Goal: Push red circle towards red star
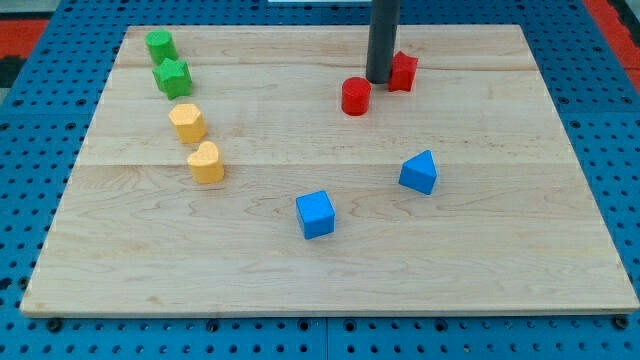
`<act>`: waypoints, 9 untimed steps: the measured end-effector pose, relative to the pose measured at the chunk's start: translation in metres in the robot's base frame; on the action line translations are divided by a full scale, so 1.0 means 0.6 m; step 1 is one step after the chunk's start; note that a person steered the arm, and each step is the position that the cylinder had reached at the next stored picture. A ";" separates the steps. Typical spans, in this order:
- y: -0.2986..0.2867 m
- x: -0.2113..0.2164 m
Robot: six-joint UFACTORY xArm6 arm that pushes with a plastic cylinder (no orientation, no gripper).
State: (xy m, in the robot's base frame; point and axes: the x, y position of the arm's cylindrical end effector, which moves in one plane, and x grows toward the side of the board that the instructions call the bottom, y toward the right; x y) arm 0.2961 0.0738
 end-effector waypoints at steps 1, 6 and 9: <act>0.014 -0.019; -0.057 0.008; 0.022 0.120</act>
State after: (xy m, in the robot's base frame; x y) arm 0.3678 0.0870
